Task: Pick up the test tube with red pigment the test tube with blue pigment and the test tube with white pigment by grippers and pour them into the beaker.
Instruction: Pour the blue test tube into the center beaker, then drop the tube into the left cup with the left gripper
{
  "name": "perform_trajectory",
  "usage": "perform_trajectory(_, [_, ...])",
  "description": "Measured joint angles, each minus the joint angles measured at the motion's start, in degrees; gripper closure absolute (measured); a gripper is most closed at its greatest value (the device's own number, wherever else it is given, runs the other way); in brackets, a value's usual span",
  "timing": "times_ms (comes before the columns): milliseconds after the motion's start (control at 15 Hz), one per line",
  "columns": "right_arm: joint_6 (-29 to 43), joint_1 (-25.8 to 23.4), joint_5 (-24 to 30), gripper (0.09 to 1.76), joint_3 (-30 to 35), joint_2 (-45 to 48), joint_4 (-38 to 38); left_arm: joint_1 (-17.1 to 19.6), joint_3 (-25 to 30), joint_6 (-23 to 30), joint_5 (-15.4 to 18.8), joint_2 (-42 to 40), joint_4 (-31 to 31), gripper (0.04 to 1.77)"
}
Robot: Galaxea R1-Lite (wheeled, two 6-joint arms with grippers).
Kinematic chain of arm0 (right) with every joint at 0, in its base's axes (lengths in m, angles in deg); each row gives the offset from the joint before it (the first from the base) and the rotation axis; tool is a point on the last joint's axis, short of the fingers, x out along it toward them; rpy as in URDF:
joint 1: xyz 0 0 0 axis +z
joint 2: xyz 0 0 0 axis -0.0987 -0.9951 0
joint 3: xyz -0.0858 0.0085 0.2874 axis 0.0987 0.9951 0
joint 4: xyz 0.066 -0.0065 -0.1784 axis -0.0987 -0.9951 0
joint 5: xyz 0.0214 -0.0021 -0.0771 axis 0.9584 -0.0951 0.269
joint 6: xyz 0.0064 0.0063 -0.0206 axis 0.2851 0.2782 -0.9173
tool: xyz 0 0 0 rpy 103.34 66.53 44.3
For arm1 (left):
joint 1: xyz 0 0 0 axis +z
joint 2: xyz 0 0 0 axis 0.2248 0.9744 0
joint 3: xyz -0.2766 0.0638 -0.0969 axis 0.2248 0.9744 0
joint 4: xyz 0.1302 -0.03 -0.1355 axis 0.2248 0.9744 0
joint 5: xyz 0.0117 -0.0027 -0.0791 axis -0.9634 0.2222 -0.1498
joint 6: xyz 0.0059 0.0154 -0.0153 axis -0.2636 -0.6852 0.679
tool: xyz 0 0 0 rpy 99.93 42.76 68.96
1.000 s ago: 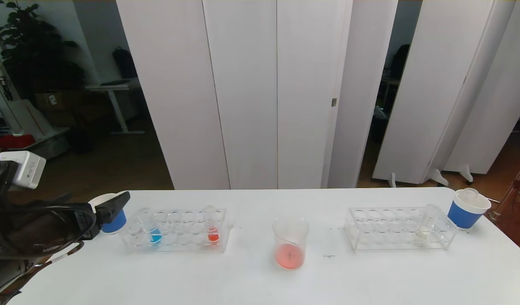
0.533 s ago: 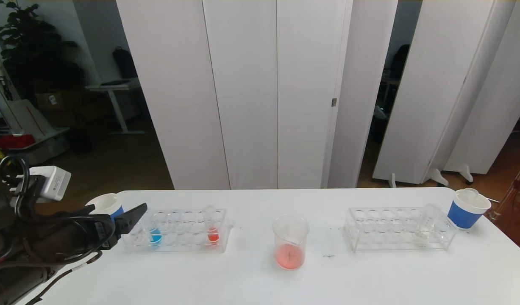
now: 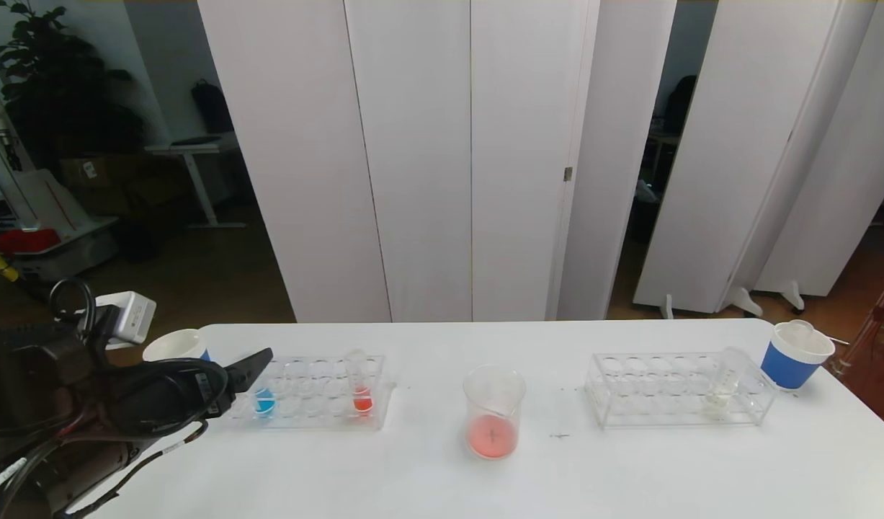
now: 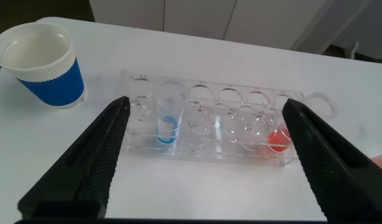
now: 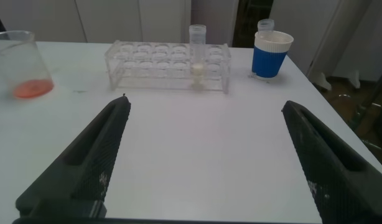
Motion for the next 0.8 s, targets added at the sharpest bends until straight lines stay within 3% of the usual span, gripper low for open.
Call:
perform_trajectory(267, [0.02, -0.02, 0.0, 0.1, 0.0, 0.0, 0.02, 0.06, 0.02, 0.94, -1.13, 6.4, -5.51, 0.06])
perform_trajectory(400, [0.0, -0.02, 0.02, 0.1, 0.0, 0.0, 0.0, 0.2, -0.61, 3.96, -1.52, 9.07, -5.79, 0.06])
perform_trajectory(800, [0.0, -0.02, 0.02, 0.1, 0.0, 0.0, 0.0, 0.89, -1.77, 4.61, -1.88, 13.51, -8.94, 0.06])
